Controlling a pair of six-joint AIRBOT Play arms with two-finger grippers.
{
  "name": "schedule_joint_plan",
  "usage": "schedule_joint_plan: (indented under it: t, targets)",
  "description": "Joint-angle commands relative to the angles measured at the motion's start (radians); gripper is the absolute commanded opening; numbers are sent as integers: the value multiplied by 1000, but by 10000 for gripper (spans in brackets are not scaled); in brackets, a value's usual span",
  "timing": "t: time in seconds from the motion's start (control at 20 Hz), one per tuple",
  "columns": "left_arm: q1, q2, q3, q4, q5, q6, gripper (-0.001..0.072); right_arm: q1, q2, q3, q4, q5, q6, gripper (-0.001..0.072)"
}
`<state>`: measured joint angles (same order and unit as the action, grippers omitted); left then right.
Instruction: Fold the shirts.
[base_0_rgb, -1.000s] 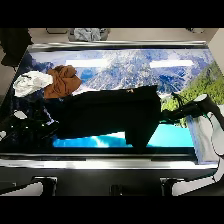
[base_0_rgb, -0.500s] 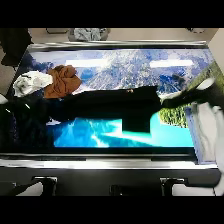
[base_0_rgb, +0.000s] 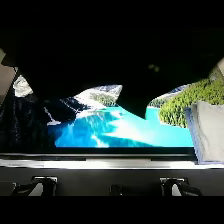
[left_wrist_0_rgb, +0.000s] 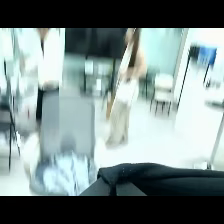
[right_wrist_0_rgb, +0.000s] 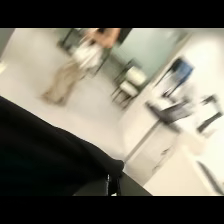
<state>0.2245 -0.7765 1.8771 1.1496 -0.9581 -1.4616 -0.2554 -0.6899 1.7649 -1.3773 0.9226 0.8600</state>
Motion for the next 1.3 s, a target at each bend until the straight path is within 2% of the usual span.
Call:
schedule_joint_plan:
  t: [0.0,0.25,0.4,0.5,0.6,0.75,0.85,1.0,1.15,1.25]
  targets:
    - [-1,76,39,11,-68,-16,34,0,141,19,-83,16,72,45]
    - [0,66,39,11,-79,-16,33,0,149,18,-102,77,72,45]
    - [0,-8,36,14,-206,-16,33,0,48,18,-113,258,71,45]
    - [-1,-109,-9,14,-332,-16,33,0,-101,18,-111,444,71,45]
    - [-2,-225,-113,14,-403,-8,33,0,-303,6,-62,590,72,45]
    - [-2,-413,-347,14,-365,49,33,16,-627,-56,63,647,72,44]
    - [-2,-559,-444,13,-291,49,33,86,-838,-64,69,560,72,44]
    - [-1,-787,-431,-33,-167,49,34,177,-1046,-63,84,277,86,45]
    - [-2,-941,-344,-86,-82,49,35,189,-1119,-63,132,-19,211,45]
    - [-2,-1012,-282,-113,-68,49,35,182,-1122,-63,149,-148,282,45]
